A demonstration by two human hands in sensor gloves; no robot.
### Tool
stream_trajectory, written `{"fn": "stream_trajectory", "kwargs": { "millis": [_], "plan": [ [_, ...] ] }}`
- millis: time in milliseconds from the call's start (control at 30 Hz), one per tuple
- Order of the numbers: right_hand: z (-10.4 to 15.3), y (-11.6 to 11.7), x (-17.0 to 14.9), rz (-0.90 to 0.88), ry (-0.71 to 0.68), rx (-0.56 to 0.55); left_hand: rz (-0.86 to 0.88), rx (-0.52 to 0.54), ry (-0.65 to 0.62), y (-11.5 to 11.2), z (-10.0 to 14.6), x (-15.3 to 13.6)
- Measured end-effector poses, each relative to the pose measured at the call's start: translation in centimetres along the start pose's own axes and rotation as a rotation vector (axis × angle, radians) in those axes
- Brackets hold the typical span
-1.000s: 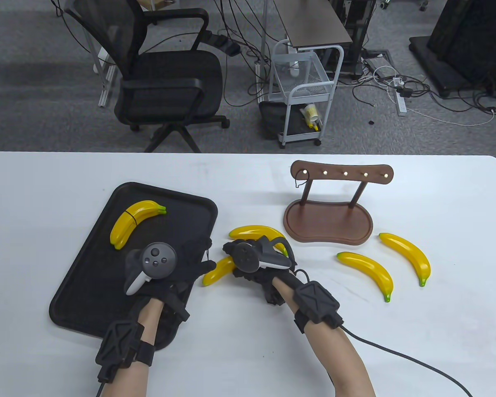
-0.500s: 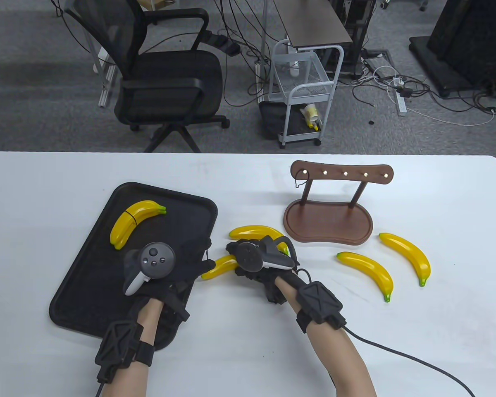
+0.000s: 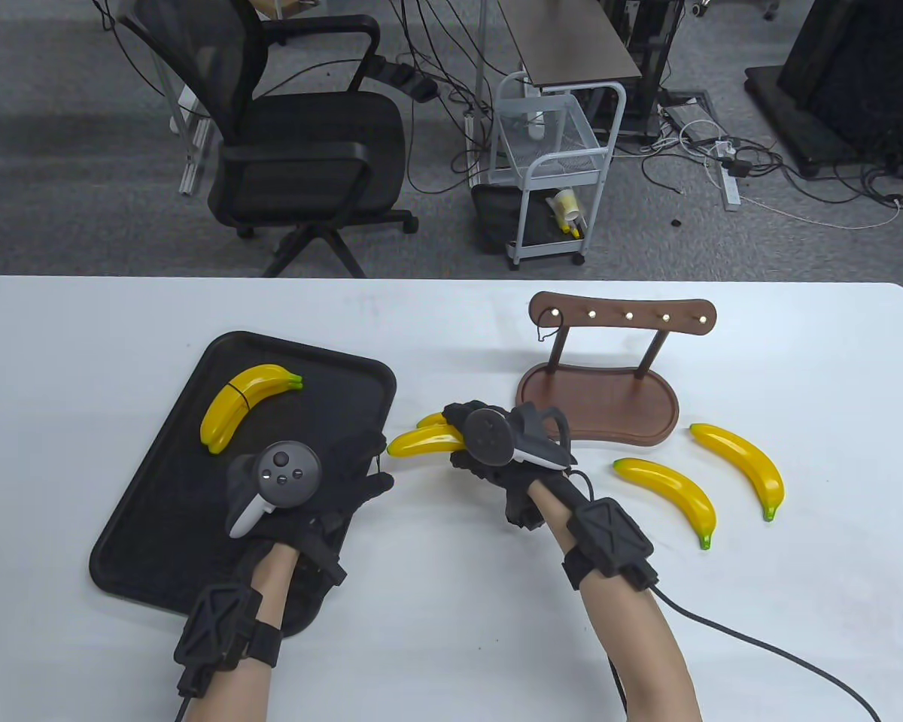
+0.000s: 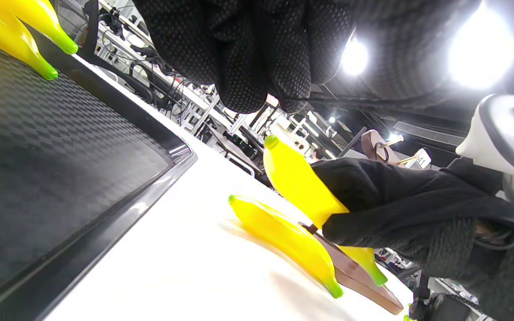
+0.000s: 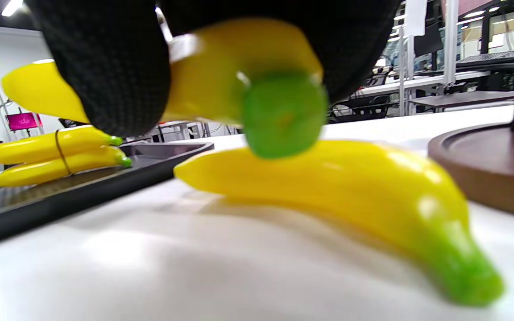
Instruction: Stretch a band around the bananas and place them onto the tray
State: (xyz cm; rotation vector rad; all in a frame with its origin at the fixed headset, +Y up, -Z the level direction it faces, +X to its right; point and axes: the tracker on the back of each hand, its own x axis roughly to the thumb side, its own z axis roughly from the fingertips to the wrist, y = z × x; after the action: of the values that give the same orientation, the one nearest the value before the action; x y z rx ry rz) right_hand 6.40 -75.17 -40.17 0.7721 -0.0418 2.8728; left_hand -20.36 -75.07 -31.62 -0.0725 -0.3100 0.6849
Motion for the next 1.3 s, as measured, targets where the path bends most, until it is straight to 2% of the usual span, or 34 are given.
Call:
{"fn": "stream_trajectory", "kwargs": {
  "millis": [267, 700, 1300],
  "plan": [
    [-0.8, -0.9, -2.4, 0.001, 0.101, -0.033, -0.004, -0.007, 0.001, -0.2, -0.1, 0.0],
    [-1.7, 1.9, -3.7, -0.026, 0.196, -0.003, -0.006, -0.010, 0.003, -0.2, -0.1, 0.1],
    [-1.7, 3.4, -4.3, -0.097, 0.232, 0.022, -0.009, -0.012, 0.004, -0.3, -0.1, 0.1]
  ]
}}
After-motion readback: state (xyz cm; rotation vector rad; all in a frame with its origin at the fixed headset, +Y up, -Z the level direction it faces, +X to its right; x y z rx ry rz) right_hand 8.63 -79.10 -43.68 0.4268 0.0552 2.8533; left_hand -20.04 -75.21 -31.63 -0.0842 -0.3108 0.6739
